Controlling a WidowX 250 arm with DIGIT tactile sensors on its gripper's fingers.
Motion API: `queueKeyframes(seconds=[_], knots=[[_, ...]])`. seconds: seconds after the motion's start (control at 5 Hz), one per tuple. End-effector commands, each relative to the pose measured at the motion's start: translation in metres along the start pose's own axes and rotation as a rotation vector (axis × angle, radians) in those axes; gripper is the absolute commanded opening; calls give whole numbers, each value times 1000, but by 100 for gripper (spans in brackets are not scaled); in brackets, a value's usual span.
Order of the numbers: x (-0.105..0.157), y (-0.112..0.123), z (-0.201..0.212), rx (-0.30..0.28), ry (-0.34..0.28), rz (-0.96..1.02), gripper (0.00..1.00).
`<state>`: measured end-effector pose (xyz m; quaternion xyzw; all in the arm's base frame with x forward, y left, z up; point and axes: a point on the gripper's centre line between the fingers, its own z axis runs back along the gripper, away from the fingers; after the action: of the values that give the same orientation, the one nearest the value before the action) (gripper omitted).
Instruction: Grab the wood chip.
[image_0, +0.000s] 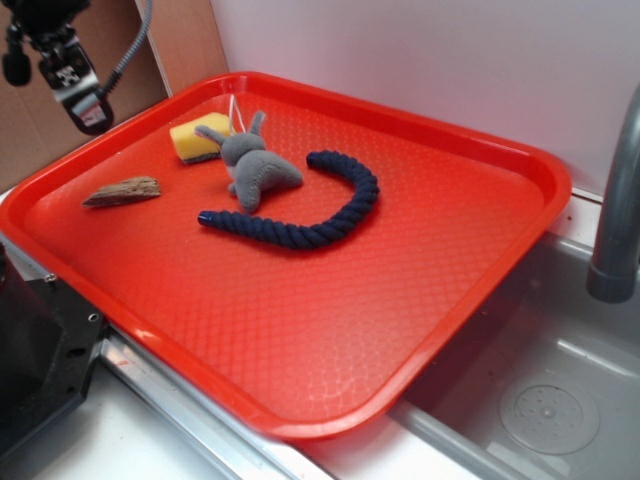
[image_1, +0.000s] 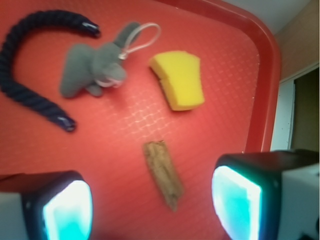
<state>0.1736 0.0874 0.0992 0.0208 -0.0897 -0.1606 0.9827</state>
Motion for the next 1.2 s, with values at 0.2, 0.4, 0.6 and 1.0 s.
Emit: queueKeyframes(seconds=[0.2,0.4,0.6,1.0], knots=[[-8,19,-55,18,72,-27,100],[-14,17,-69,48,103,-40,100],[-21,16,-82,14,129,-66,100],[-20,19,-87,-24,131,-59,0]])
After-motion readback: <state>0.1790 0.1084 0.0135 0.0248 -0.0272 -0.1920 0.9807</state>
